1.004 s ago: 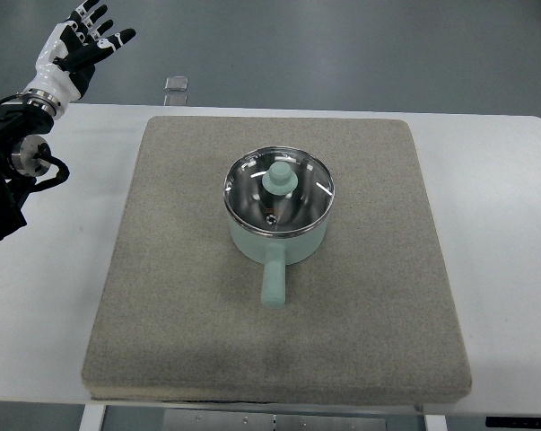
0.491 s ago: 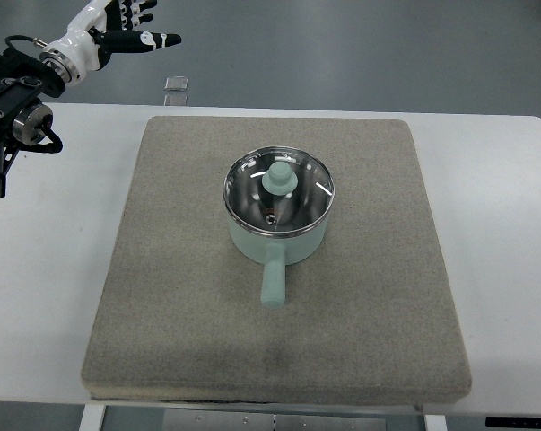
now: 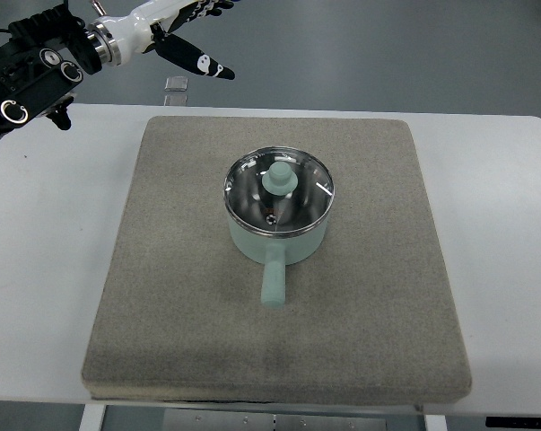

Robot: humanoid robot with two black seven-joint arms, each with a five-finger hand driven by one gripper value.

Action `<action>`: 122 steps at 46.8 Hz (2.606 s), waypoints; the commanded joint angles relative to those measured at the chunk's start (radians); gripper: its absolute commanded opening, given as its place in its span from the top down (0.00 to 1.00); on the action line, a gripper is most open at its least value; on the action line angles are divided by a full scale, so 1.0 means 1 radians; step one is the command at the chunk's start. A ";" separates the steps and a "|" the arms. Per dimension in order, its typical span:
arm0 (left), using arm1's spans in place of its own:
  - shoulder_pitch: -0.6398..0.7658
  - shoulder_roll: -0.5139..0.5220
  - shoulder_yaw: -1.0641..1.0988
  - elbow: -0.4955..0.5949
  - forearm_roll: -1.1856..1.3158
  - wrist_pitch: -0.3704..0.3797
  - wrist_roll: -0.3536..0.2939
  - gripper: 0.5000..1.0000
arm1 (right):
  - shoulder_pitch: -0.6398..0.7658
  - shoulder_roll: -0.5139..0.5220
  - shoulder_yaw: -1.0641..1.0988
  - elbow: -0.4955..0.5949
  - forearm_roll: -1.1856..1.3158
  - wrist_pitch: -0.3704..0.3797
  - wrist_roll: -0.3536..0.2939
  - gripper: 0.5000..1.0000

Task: Place lid left of pot with left hand
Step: 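Swing the left hand over the pot toward the glass lid, then lower the left hand fingers down onto the lid's green knob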

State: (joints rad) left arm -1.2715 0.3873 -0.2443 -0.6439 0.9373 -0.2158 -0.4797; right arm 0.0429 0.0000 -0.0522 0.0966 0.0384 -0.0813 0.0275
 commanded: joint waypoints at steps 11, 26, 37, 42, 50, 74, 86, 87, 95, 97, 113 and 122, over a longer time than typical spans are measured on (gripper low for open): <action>-0.048 0.033 -0.001 -0.117 0.382 0.049 -0.129 0.01 | 0.000 0.000 0.000 0.000 0.000 0.000 0.000 0.16; -0.088 0.088 0.040 -0.282 0.469 0.010 -0.131 0.01 | 0.000 0.000 0.000 0.000 0.000 0.000 0.000 0.16; -0.143 0.139 0.076 -0.387 0.604 -0.069 -0.131 0.01 | 0.000 0.000 0.000 0.000 0.000 0.000 0.000 0.16; -0.169 0.154 0.076 -0.408 0.609 -0.122 -0.131 0.01 | 0.000 0.000 0.000 0.000 0.000 0.000 0.000 0.16; -0.170 0.159 0.088 -0.447 0.641 -0.137 -0.131 0.01 | 0.000 0.000 0.000 0.000 0.000 0.000 0.000 0.16; -0.181 0.176 0.105 -0.543 0.825 -0.137 -0.131 0.01 | 0.000 0.000 0.000 0.000 0.000 0.000 0.000 0.16; -0.180 0.173 0.103 -0.542 0.825 -0.135 -0.131 0.01 | 0.000 0.000 0.000 0.000 0.000 0.000 0.000 0.16; -0.178 0.173 0.103 -0.540 0.825 -0.135 -0.131 0.01 | 0.000 0.000 0.000 0.000 0.000 0.000 0.000 0.16; -0.169 0.165 0.103 -0.533 0.825 -0.134 -0.131 0.01 | 0.000 0.000 0.000 0.000 0.000 0.000 0.000 0.16; -0.169 0.162 0.102 -0.530 0.825 -0.132 -0.131 0.01 | 0.000 0.000 0.000 0.000 0.000 0.000 0.000 0.16; -0.167 0.134 0.100 -0.491 0.824 -0.125 -0.131 0.01 | 0.000 0.000 0.000 0.000 0.000 0.000 0.000 0.16; -0.166 0.123 0.103 -0.490 0.825 -0.125 -0.131 0.01 | 0.000 0.000 0.000 0.000 0.000 0.000 0.000 0.16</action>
State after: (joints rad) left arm -1.4389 0.5156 -0.1432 -1.1350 1.7612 -0.3404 -0.6108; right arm 0.0430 0.0000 -0.0522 0.0966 0.0383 -0.0813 0.0276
